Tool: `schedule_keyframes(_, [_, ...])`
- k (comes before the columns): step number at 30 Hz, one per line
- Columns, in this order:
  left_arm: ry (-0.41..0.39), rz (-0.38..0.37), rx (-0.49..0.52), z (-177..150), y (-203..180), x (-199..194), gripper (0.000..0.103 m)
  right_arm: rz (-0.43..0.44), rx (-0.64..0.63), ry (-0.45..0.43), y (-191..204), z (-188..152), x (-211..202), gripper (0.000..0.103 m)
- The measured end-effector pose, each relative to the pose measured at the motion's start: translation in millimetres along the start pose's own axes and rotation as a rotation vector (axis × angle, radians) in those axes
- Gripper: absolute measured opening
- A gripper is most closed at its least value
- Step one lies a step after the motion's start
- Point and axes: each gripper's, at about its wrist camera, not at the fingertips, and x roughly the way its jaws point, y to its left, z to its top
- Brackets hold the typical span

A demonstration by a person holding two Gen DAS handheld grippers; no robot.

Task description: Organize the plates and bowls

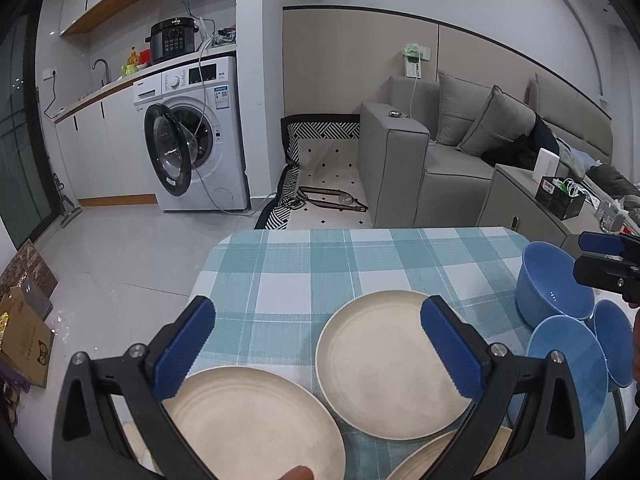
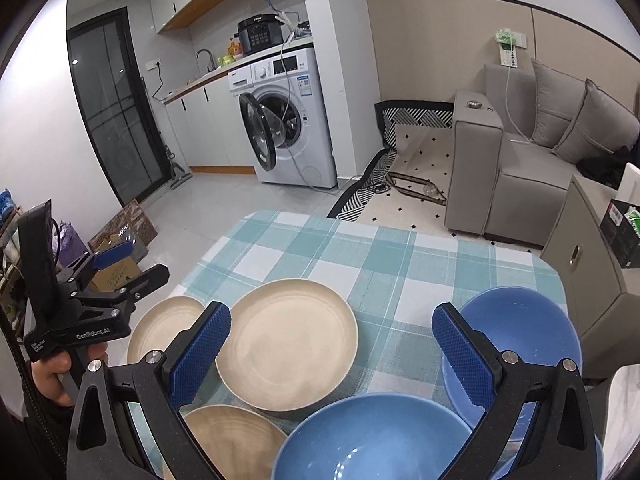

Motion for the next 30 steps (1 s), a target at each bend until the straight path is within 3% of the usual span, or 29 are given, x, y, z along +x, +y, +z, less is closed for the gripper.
schedule_keyframes(7, [0.125,-0.043,-0.018,-11.1,0.9,36.0,0.103,0.026,0.008,0.073,-6.7,0.5,31.2,0.103])
schedule_keyframes(30, [0.281,-0.064,0.027,-33.7,-5.8,90.8,0.103,0.03,-0.004,0.34,-14.7,-6.8,126.8,0.102])
